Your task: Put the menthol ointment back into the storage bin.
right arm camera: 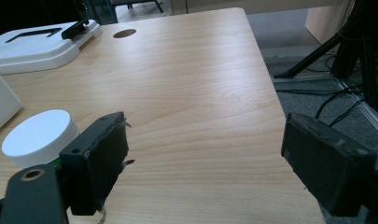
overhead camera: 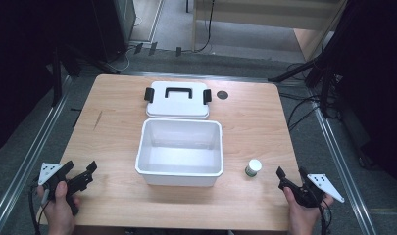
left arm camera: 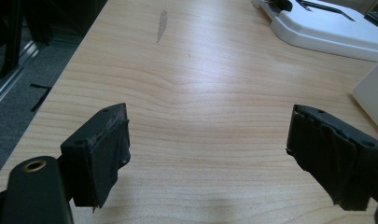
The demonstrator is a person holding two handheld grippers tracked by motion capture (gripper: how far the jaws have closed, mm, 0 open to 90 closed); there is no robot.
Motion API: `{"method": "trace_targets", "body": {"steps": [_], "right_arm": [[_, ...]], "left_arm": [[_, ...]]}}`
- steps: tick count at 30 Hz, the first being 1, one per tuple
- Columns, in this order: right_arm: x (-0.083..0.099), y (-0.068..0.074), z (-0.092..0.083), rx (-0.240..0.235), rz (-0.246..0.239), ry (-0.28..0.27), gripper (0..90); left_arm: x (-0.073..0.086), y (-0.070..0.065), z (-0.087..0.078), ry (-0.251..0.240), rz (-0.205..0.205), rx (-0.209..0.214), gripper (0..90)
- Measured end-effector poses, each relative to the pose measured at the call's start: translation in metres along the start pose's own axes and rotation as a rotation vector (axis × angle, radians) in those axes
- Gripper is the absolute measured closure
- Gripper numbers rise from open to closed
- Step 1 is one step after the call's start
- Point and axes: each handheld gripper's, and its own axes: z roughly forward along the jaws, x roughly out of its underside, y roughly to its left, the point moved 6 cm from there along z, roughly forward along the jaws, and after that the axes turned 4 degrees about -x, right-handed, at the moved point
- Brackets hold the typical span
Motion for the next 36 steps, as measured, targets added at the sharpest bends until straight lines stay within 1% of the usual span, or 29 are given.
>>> {"method": "trace_targets", "body": {"steps": [3, 7, 11, 15, 16, 19, 22, 24, 27, 29, 30, 31, 32, 33, 34, 35, 36], "right_arm": [[0.000, 0.000, 0.000, -0.001, 0.000, 0.002, 14.8], [0.000, 0.001, 0.000, -0.004, -0.004, 0.005, 14.8], [0.001, 0.002, 0.000, -0.006, -0.006, 0.012, 15.0], [0.000, 0.002, -0.002, 0.012, -0.027, 0.004, 16.6], [0.000, 0.002, -0.002, 0.020, -0.026, 0.003, 17.1], [0.000, 0.003, -0.003, 0.036, -0.024, 0.014, 17.4], [-0.001, 0.006, -0.004, 0.037, -0.035, 0.032, 17.9], [-0.004, 0.008, -0.006, 0.045, -0.060, 0.034, 19.5], [-0.005, 0.010, -0.007, 0.051, -0.059, 0.047, 19.7], [-0.006, 0.011, -0.007, 0.050, -0.060, 0.063, 19.8], [-0.008, 0.011, -0.008, 0.053, -0.061, 0.087, 19.9], [-0.008, 0.011, -0.008, 0.053, -0.061, 0.087, 19.9], [-0.009, 0.011, -0.009, 0.054, -0.072, 0.100, 19.9], [-0.011, 0.012, -0.011, 0.057, -0.091, 0.124, 19.9], [-0.016, 0.014, -0.012, 0.055, -0.117, 0.167, 19.9], [-0.016, 0.014, -0.012, 0.055, -0.117, 0.167, 19.9], [-0.018, 0.015, -0.013, 0.052, -0.127, 0.182, 19.9]], "left_arm": [[0.000, 0.000, 0.000, -0.005, 0.000, -0.006, 13.8], [0.000, -0.001, -0.001, -0.012, 0.014, -0.011, 13.8], [-0.001, -0.001, -0.001, -0.018, 0.005, -0.008, 13.8], [-0.001, -0.001, 0.000, -0.020, 0.004, -0.011, 13.8], [-0.001, -0.001, 0.000, -0.021, 0.005, -0.013, 13.8], [-0.001, -0.002, -0.001, -0.023, 0.012, -0.018, 13.8], [-0.001, -0.002, -0.001, -0.024, 0.018, -0.020, 13.8], [-0.001, -0.002, -0.001, -0.028, 0.014, -0.023, 13.8], [-0.001, -0.002, -0.001, -0.029, 0.008, -0.015, 13.8], [-0.001, -0.002, -0.001, -0.030, 0.010, -0.014, 13.8], [-0.001, -0.002, -0.002, -0.030, 0.013, -0.016, 13.9], [-0.001, -0.002, -0.002, -0.030, 0.013, -0.016, 13.9], [-0.001, -0.002, -0.002, -0.030, 0.013, -0.016, 13.9], [-0.001, -0.002, -0.002, -0.030, 0.012, -0.016, 13.9], [-0.001, -0.002, -0.002, -0.031, 0.010, -0.016, 13.8], [-0.001, -0.002, -0.002, -0.031, 0.010, -0.016, 13.9], [-0.001, -0.002, -0.002, -0.033, 0.010, -0.016, 13.9]]}}
